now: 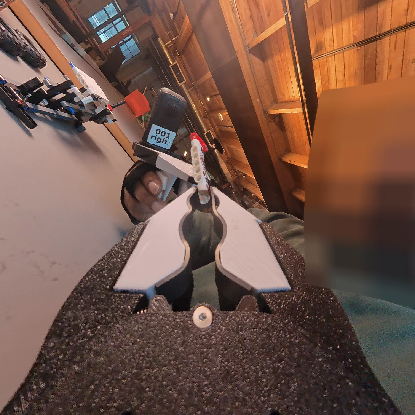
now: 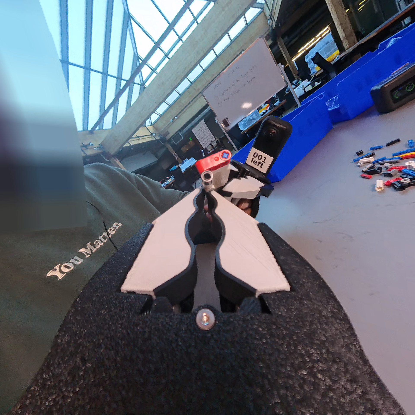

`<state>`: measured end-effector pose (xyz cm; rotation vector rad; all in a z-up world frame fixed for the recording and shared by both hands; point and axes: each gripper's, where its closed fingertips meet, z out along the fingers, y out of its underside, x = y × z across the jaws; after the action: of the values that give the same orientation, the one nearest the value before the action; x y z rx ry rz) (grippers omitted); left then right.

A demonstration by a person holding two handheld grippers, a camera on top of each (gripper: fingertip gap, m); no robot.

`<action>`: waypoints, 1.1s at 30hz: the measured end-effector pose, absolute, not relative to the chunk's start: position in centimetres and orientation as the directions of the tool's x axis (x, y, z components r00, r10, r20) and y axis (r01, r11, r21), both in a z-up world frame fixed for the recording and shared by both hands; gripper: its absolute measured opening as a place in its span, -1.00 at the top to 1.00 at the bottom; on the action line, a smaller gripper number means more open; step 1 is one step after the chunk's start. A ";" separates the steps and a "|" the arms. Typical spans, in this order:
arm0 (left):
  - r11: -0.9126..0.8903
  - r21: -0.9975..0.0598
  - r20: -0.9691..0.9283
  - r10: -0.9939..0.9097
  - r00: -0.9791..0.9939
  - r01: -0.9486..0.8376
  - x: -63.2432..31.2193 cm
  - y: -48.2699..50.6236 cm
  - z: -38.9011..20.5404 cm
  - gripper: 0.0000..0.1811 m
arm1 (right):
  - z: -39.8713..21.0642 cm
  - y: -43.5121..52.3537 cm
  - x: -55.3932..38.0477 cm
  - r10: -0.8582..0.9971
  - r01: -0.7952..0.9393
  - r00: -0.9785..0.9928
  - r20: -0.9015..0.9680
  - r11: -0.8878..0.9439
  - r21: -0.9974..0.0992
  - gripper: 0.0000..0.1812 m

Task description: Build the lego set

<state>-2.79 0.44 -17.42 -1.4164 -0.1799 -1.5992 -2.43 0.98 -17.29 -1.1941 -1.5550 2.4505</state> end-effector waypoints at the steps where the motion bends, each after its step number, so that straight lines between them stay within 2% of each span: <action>1: -0.537 -0.452 0.834 -0.538 0.123 0.713 -2.8 0.5 -17.5 0.90 | -17.3 1.0 -2.4 0.383 0.373 -0.709 -0.592 -0.510 -0.775 0.98; 7: -0.539 -0.477 0.842 -0.506 0.185 0.694 -3.1 0.6 -18.3 0.92 | -18.8 1.6 -2.8 0.477 0.375 -0.674 -0.564 -0.436 -0.818 0.93; 10: -0.540 -0.484 0.848 -0.482 0.218 0.689 -3.8 0.7 -18.8 0.93 | -19.3 2.9 -2.9 0.603 0.329 -0.639 -0.477 -0.346 -0.878 0.65; 13: -0.548 -0.545 0.833 -0.437 0.339 0.635 -4.4 1.0 -20.6 0.92 | -19.5 4.6 -2.9 0.727 0.272 -0.588 -0.354 -0.234 -0.933 0.58; 17: -0.563 -0.615 0.788 -0.422 0.449 0.552 -4.1 1.1 -21.8 0.92 | -20.8 5.6 -3.5 0.770 0.324 -0.516 -0.375 -0.230 -0.918 0.61; 18: -0.566 -0.629 0.776 -0.419 0.470 0.533 -3.9 1.1 -22.1 0.92 | -21.1 5.3 -3.6 0.762 0.338 -0.519 -0.388 -0.235 -0.912 0.66; 19: -0.565 -0.641 0.766 -0.423 0.485 0.519 -3.7 1.1 -22.2 0.92 | -21.4 5.0 -3.7 0.759 0.353 -0.516 -0.398 -0.234 -0.906 0.85; 25: -0.552 -0.666 0.743 -0.428 0.514 0.502 -4.2 1.0 -22.0 0.92 | -21.4 4.5 -3.4 0.768 0.347 -0.534 -0.353 -0.182 -0.920 0.89; 27: -0.572 -0.664 0.739 -0.407 0.537 0.481 -4.2 1.1 -22.6 0.92 | -22.3 4.7 -3.5 0.829 0.332 -0.517 -0.215 -0.038 -0.943 0.85; 28: -0.588 -0.656 0.742 -0.386 0.549 0.473 -4.3 1.1 -23.2 0.93 | -23.1 5.1 -3.6 0.863 0.317 -0.499 -0.081 0.095 -0.944 0.67; 30: -0.632 -0.615 0.766 -0.338 0.547 0.471 -4.5 1.1 -24.2 0.93 | -24.6 5.0 -3.6 0.843 0.292 -0.501 0.195 0.376 -0.879 0.45; 33: -0.679 -0.552 0.804 -0.279 0.525 0.484 -4.4 1.3 -25.3 0.93 | -26.4 3.4 -4.1 0.724 0.234 -0.524 0.448 0.629 -0.741 0.38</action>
<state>-4.40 1.26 -25.27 -1.9746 -0.1672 -1.2239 -4.05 3.36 -26.42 -0.7479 -2.0707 0.8003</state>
